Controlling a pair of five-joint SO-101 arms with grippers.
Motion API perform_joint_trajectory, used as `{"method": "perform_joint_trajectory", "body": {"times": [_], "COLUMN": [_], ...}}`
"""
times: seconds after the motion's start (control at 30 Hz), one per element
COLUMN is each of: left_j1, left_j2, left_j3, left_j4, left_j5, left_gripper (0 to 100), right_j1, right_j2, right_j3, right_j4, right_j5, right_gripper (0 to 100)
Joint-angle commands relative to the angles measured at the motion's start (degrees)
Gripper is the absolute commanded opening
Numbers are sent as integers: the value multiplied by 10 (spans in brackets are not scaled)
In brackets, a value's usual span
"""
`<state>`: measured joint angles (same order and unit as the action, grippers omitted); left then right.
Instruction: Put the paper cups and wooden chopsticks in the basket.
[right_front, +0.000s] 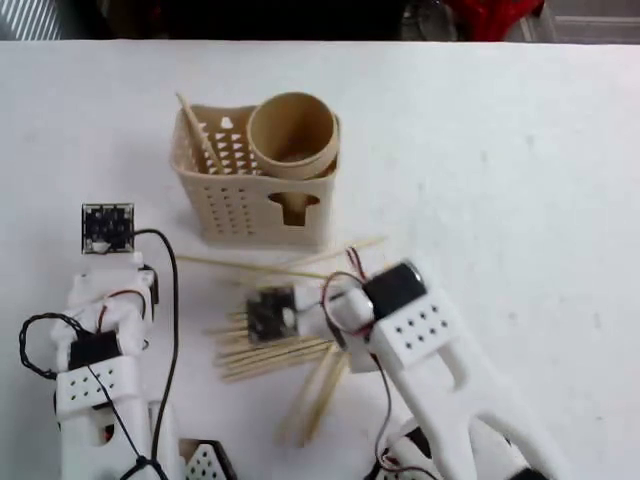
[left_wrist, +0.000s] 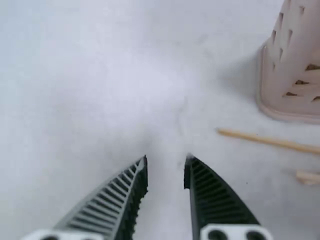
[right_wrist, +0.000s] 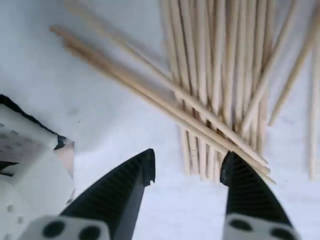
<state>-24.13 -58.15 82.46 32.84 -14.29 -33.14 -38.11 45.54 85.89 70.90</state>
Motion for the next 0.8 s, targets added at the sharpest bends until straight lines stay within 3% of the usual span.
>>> {"method": "perform_joint_trajectory", "body": {"times": [0.0, 0.2, 0.53, 0.77], "left_j1": [-1, -1, 0, 15], "left_j2": [3, 3, 3, 3], "left_j3": [-4, -4, -4, -4], "left_j4": [-12, -12, -12, -11], "left_j5": [-4, -4, -4, -6], "left_gripper": [139, 139, 139, 139], "right_j1": [18, 21, 5, 5], "right_j2": [-55, -59, -59, -59], "right_j3": [71, 156, 280, 295], "right_j4": [-54, -153, -333, -347], "right_j5": [49, 98, 106, 102], "right_gripper": [233, 234, 232, 226]}}
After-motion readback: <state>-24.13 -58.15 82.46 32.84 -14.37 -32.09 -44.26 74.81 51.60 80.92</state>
